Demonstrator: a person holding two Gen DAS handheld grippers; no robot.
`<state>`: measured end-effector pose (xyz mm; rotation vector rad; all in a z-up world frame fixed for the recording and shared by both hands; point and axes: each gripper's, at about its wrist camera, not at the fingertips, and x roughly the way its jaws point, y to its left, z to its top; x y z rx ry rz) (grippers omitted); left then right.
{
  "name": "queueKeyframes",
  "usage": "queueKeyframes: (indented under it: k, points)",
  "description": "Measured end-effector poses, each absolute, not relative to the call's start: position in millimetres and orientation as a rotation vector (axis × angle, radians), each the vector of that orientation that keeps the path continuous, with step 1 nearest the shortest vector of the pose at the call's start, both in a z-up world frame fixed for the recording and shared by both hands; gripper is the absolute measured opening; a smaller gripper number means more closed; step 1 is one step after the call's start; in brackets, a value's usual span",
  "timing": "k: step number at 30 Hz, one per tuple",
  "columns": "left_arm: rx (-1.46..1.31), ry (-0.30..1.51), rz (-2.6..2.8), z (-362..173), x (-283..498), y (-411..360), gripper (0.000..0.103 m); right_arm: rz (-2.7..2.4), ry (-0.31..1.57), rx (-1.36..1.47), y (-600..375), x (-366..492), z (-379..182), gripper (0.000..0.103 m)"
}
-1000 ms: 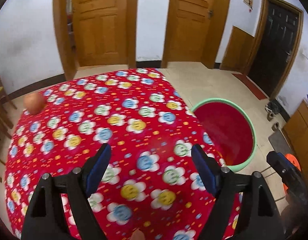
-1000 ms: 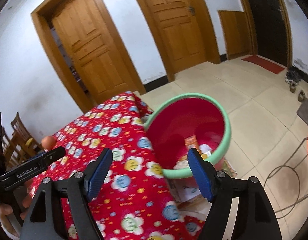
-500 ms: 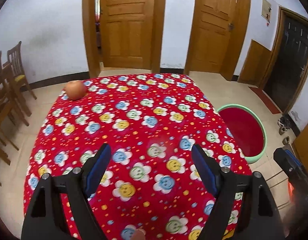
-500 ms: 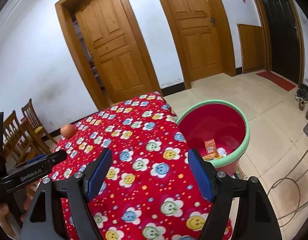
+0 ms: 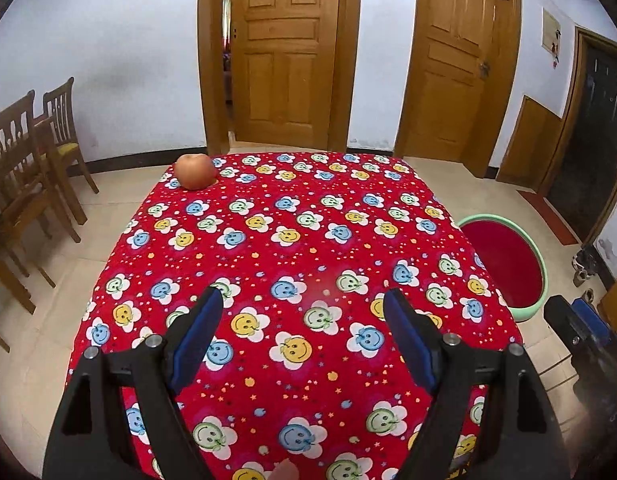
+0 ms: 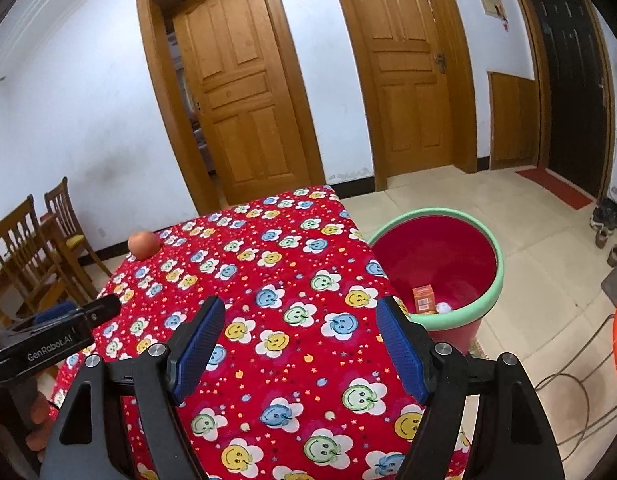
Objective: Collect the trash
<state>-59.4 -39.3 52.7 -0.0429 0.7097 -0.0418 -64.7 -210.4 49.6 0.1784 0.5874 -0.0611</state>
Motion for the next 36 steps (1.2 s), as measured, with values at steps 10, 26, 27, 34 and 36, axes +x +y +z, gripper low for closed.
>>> queueKeyframes:
  k: [10, 26, 27, 34, 36]
  points:
    - [-0.049, 0.682, -0.034, 49.6, -66.4, -36.4, 0.082, -0.064, 0.596, 0.165, -205.1, -66.4, 43.9, 0.079]
    - [-0.054, 0.689, -0.036, 43.4, -62.8, -36.7, 0.082, -0.059, 0.616, 0.17, -205.3, -63.6, 38.5, 0.079]
    - [-0.054, 0.689, -0.037, 43.1, -62.9, -36.7, 0.082, -0.058, 0.617, 0.171, -205.4, -63.6, 38.5, 0.079]
    - [-0.054, 0.69, -0.04, 42.5, -62.4, -37.7, 0.082, -0.059, 0.616, 0.171, -205.0, -63.6, 38.2, 0.079]
    - [-0.055, 0.69, -0.039, 42.3, -62.2, -37.6, 0.082, -0.06, 0.615, 0.17, -205.0, -63.6, 38.1, 0.079]
